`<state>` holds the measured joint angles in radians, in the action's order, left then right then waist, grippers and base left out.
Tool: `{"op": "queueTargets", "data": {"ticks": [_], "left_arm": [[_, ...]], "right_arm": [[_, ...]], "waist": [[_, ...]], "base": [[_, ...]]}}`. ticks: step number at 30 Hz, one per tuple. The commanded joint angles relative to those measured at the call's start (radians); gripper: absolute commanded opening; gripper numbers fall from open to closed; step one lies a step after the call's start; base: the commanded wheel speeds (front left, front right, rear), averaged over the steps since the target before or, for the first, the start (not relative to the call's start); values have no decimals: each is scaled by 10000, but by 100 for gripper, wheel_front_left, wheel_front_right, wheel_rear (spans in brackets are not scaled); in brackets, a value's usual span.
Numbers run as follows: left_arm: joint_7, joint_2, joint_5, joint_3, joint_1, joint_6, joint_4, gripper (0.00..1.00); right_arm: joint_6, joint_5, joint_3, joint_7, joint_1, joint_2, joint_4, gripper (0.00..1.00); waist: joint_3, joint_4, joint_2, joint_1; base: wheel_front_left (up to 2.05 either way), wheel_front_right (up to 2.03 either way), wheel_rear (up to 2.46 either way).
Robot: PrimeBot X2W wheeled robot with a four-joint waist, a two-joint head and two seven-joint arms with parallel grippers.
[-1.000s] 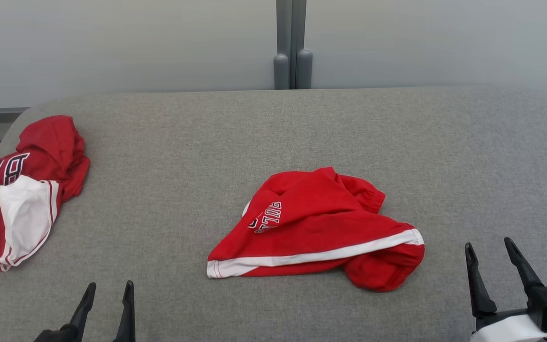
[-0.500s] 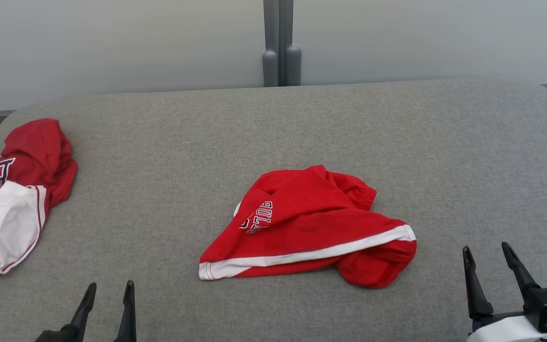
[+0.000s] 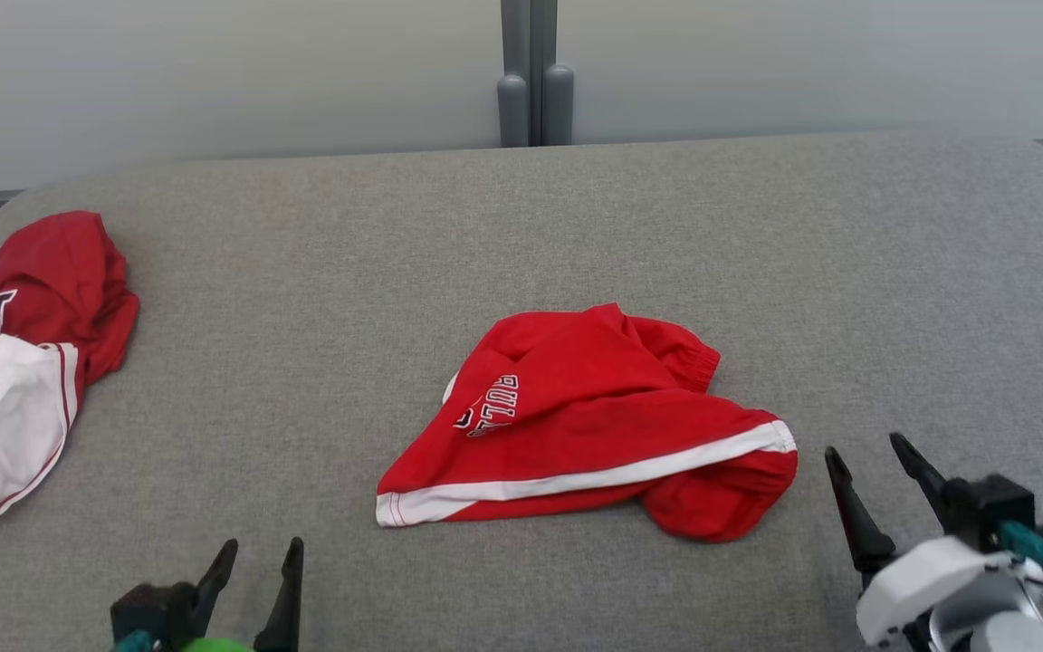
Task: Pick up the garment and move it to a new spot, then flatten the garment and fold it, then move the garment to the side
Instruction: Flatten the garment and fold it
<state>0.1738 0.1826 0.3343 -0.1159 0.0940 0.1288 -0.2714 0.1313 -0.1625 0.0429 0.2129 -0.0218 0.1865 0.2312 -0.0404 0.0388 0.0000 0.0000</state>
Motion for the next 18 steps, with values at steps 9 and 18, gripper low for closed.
{"op": "queueTargets", "data": {"ticks": [9,18], "left_arm": [[-3822,-182,1409,-702,-1070,28,449,100],[-4787,-248,1567,-991,-1657,-118,804,100]], "right_arm": [[-12,-3504,3007,-4226,2327,2734,-929,100],[-10,-5505,3842,-5845,2791,3756,-1377,100]], "waist": [[-796,-10,0,0],[-1071,185,0,0]], "base": [[0,0,0],[0,0,0]]}}
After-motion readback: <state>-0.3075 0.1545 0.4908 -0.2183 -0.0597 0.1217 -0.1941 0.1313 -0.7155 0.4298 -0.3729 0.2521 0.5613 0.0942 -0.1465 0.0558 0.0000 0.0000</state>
